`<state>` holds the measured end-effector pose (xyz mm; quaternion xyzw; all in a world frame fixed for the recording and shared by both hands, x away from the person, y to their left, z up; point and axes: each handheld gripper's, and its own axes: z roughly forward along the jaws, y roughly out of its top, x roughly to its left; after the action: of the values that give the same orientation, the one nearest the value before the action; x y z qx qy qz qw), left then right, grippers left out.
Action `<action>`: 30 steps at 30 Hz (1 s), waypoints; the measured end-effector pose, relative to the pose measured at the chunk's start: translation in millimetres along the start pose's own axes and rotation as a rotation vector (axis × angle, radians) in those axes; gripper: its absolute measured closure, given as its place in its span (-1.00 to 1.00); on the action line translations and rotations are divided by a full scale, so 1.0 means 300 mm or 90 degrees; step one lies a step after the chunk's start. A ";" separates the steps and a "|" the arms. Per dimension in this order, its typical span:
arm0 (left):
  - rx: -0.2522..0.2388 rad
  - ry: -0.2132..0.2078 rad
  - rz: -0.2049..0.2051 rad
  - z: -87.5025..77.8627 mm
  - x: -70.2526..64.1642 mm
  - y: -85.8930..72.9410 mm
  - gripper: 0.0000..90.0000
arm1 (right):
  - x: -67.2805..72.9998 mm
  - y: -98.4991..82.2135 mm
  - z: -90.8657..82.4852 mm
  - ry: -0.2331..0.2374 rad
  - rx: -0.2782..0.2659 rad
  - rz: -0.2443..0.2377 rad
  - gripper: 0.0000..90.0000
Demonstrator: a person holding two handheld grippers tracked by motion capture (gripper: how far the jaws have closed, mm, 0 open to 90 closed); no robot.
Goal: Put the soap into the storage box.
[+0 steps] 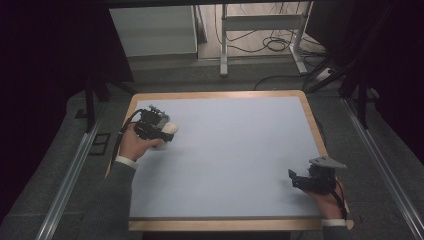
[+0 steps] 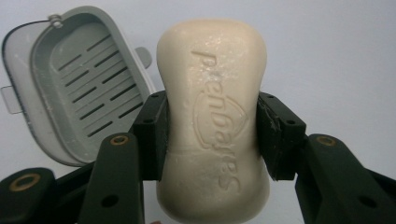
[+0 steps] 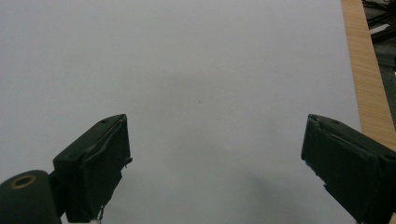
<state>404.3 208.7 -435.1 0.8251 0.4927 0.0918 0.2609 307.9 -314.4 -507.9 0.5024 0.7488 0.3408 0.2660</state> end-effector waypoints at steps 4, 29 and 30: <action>0.002 0.003 -0.014 0.010 0.019 0.003 0.10 | 0.000 -0.001 0.002 -0.001 0.001 -0.001 -0.83; 0.007 0.041 -0.070 0.048 0.119 0.032 0.10 | -0.005 -0.003 0.005 -0.003 0.002 -0.002 -0.83; 0.008 0.042 -0.071 0.050 0.123 0.032 0.10 | -0.005 -0.003 0.005 -0.003 0.002 -0.001 -0.83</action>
<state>436.2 231.7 -446.8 0.7944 0.5470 0.1012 0.2439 308.9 -315.8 -509.5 0.5031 0.7493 0.3380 0.2669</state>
